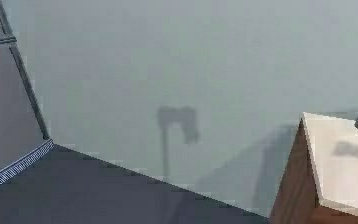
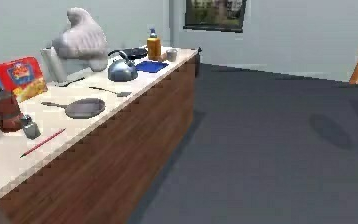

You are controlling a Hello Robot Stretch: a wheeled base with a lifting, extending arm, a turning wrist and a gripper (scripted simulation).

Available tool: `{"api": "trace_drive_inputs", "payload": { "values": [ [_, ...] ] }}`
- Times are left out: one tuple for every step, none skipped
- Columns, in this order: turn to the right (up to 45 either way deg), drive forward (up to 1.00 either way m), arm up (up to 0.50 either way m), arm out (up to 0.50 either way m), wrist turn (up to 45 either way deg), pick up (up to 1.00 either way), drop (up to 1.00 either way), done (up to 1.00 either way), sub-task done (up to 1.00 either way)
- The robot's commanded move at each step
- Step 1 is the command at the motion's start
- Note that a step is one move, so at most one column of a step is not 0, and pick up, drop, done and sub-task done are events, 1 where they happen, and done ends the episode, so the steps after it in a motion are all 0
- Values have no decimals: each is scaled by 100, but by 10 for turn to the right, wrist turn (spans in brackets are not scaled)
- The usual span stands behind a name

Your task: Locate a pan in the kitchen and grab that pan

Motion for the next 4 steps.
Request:
{"api": "trace_drive_inputs", "payload": {
  "values": [
    [-240,0,0,0,0,0,0,0,0],
    [450,0,0,0,0,0,0,0,0],
    [300,0,0,0,0,0,0,0,0],
    [0,40,0,0,0,0,0,0,0]
  ]
}}
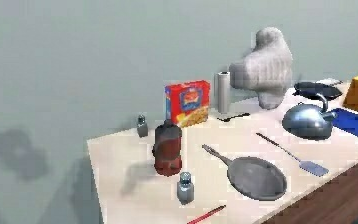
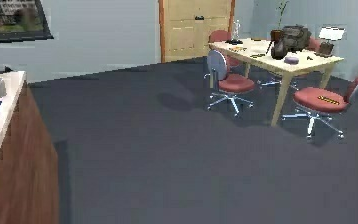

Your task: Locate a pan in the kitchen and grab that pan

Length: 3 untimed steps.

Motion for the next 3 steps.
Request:
{"api": "trace_drive_inputs", "payload": {
  "values": [
    [-450,0,0,0,0,0,0,0,0],
    [-210,0,0,0,0,0,0,0,0],
    [0,0,50,0,0,0,0,0,0]
  ]
}}
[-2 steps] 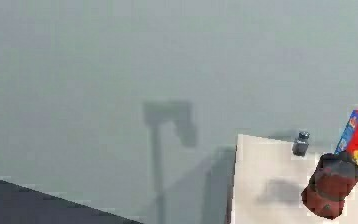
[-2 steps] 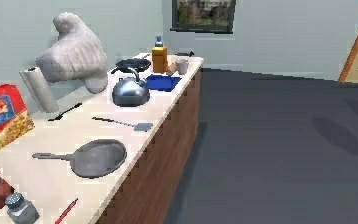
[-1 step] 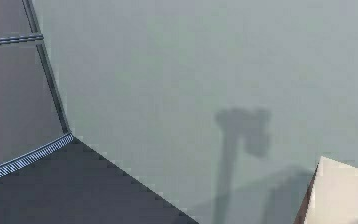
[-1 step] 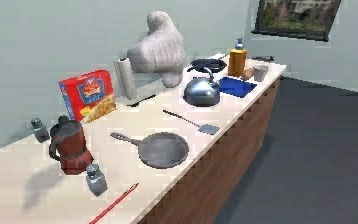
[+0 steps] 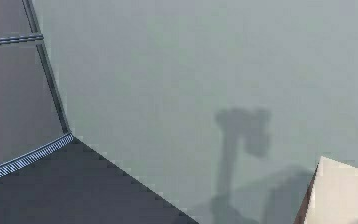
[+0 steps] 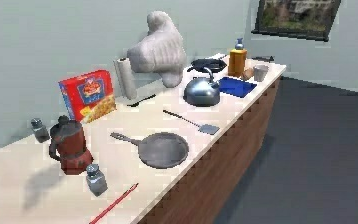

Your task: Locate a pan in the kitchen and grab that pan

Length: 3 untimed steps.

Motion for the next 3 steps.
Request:
{"api": "trace_drive_inputs", "payload": {
  "values": [
    [0,0,38,0,0,0,0,0,0],
    [0,0,0,18,0,0,0,0,0],
    [0,0,0,0,450,0,0,0,0]
  ]
}}
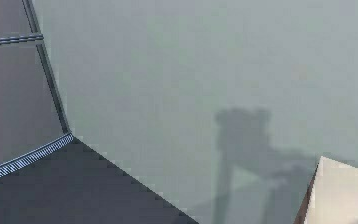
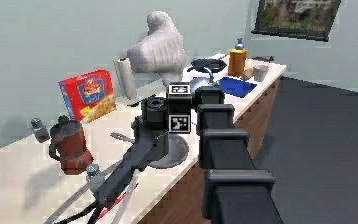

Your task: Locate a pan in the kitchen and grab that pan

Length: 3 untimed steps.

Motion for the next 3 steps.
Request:
{"api": "trace_drive_inputs", "payload": {
  "values": [
    [0,0,0,0,450,0,0,0,0],
    [0,0,0,0,450,0,0,0,0],
    [0,0,0,0,360,0,0,0,0]
  ]
}}
